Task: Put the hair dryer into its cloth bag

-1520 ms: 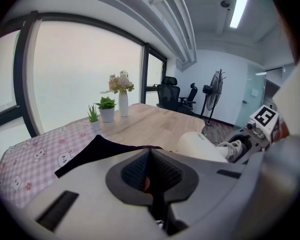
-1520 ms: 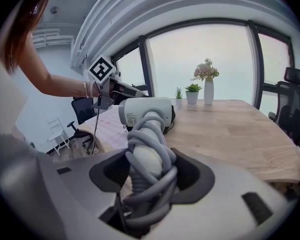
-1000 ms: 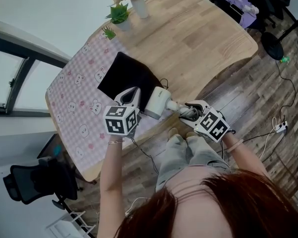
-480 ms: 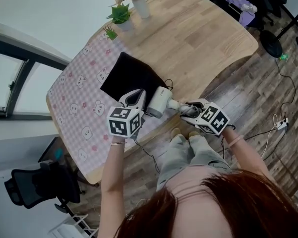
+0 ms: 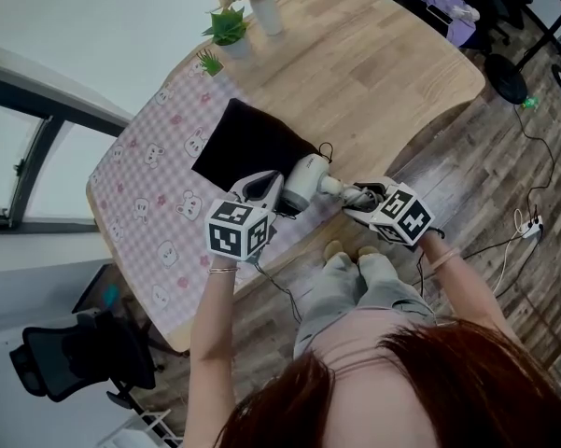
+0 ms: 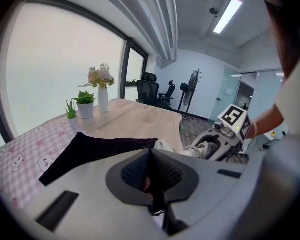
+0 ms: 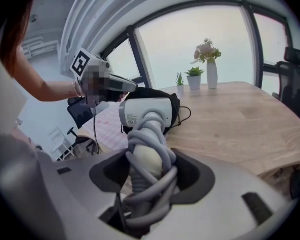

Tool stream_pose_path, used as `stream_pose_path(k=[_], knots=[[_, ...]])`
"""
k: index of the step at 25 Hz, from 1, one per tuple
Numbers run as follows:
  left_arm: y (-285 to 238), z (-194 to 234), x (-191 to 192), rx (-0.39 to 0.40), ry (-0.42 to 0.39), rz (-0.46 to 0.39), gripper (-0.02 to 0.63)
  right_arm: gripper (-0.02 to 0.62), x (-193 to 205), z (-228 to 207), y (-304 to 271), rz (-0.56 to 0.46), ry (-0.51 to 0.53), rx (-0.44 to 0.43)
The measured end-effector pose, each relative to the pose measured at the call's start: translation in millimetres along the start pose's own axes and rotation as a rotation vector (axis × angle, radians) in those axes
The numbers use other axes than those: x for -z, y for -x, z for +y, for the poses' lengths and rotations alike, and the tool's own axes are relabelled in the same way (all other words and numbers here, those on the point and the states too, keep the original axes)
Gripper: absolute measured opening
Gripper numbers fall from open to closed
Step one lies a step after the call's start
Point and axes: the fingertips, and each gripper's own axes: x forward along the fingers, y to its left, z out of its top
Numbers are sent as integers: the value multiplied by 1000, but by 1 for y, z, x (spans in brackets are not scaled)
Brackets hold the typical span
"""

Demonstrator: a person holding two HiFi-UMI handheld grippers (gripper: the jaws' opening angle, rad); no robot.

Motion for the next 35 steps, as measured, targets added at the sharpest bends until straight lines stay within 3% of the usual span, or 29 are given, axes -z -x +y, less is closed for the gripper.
stream_pose_path(k=[17, 35], knots=[[-1, -8, 1, 106, -11, -29, 17, 239, -14, 8, -23, 31, -24, 109], [-5, -9, -8, 27, 82, -64, 17, 239, -30, 1, -41, 53, 16, 48]])
